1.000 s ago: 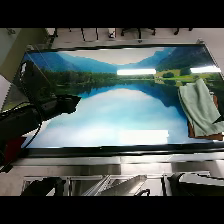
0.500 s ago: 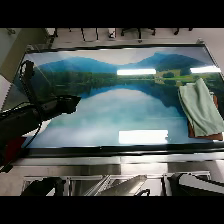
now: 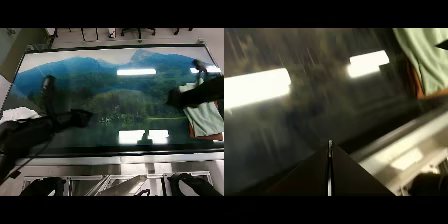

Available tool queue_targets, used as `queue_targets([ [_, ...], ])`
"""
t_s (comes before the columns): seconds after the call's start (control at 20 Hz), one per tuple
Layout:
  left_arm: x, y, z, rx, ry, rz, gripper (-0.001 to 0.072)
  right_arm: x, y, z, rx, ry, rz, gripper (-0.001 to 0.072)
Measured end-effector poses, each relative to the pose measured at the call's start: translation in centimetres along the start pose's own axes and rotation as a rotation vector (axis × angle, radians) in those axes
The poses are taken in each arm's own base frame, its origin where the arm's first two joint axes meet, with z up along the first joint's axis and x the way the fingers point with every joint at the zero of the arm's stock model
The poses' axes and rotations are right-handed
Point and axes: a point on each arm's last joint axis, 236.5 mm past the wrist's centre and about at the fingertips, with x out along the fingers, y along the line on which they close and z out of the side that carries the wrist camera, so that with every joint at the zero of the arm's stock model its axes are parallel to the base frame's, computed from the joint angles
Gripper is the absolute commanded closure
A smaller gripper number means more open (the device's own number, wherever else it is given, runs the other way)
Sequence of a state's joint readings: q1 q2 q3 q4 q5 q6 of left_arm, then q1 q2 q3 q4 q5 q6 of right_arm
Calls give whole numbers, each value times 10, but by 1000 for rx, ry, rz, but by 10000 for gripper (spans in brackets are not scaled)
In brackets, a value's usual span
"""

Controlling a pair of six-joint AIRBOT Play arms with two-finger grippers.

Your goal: Fold the shirts.

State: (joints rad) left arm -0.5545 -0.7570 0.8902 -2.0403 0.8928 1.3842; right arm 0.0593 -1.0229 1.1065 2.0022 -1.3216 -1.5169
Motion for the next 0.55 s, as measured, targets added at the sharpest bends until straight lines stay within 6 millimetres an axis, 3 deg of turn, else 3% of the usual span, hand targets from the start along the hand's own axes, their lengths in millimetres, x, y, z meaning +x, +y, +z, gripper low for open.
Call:
queue_targets([
  [0.15,32,-2,-61,-43,120,-17,696,43,38,-64,-94,59,94,687],
  [0.25,45,-2,-85,-60,166,-16,696,57,50,-92,-125,91,131,687],
  [0.4,58,2,-102,-73,199,-6,696,65,58,-123,-143,162,157,687],
  [0.55,66,5,-108,-85,211,4,696,67,60,-138,-144,203,165,687],
])
